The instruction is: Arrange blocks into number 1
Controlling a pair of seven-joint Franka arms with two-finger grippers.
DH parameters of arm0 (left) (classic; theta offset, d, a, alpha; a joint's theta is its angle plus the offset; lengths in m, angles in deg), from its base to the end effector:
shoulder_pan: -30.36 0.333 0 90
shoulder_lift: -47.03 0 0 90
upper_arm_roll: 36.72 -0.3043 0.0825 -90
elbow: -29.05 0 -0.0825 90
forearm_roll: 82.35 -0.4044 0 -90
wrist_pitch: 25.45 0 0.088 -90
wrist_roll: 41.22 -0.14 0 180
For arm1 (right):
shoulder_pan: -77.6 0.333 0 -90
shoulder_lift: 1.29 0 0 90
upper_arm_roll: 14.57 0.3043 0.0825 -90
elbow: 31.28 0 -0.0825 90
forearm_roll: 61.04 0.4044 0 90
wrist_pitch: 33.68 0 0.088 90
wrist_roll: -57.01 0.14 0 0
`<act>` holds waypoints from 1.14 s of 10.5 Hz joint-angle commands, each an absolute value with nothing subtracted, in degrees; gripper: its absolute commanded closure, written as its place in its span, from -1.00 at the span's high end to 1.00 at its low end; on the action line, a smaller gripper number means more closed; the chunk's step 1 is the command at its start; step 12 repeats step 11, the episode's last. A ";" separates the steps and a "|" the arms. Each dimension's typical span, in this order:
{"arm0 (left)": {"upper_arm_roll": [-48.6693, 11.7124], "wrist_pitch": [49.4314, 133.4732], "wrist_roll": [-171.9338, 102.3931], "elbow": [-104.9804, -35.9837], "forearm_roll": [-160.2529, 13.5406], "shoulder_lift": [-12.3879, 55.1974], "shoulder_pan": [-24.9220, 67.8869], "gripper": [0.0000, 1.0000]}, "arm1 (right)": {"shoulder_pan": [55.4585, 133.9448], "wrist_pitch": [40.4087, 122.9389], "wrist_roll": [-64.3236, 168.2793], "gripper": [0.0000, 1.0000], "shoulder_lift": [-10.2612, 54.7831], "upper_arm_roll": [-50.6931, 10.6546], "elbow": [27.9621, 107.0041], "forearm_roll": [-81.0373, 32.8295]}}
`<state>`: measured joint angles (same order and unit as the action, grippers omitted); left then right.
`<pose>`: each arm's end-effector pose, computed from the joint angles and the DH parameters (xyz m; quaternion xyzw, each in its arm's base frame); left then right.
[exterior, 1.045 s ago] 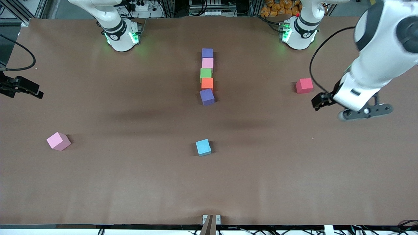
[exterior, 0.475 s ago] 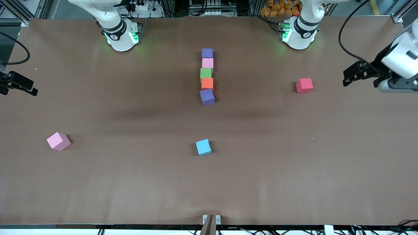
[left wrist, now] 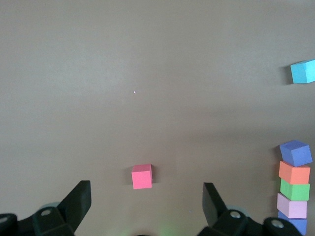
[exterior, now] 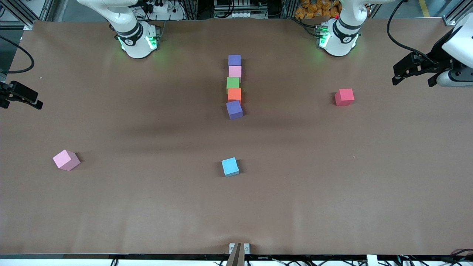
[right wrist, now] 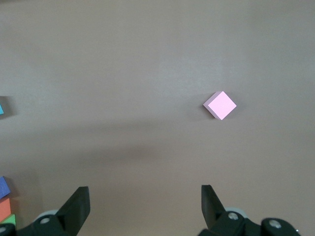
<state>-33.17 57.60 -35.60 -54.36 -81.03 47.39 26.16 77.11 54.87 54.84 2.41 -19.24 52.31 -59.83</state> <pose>0.5544 -0.0790 0.6287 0.9997 -0.0200 -0.0013 0.0112 0.5910 -0.0489 0.5950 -0.9996 0.0256 -0.0116 0.0072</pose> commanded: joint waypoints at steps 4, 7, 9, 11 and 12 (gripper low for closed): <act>-33.38 56.82 -39.44 -54.18 -80.77 47.73 26.49 1.00 | 76.81 54.21 54.02 1.00 2.49 -19.05 51.78 -60.86; -33.38 56.99 -41.66 -54.18 -80.77 47.56 27.28 1.00 | 76.81 54.21 54.02 1.00 2.49 -19.05 51.78 -60.86; -33.38 57.17 -41.66 -54.27 -80.77 47.38 27.19 1.00 | 76.81 54.21 54.02 1.00 2.49 -19.05 51.78 -60.86; -33.38 57.26 -41.66 -54.35 -80.77 47.38 27.19 1.00 | 76.90 54.21 54.11 1.00 2.49 -19.05 51.78 -60.86; -33.38 57.26 -41.66 -54.35 -80.77 47.38 27.19 1.00 | 76.90 54.21 54.11 1.00 2.49 -19.05 51.78 -60.86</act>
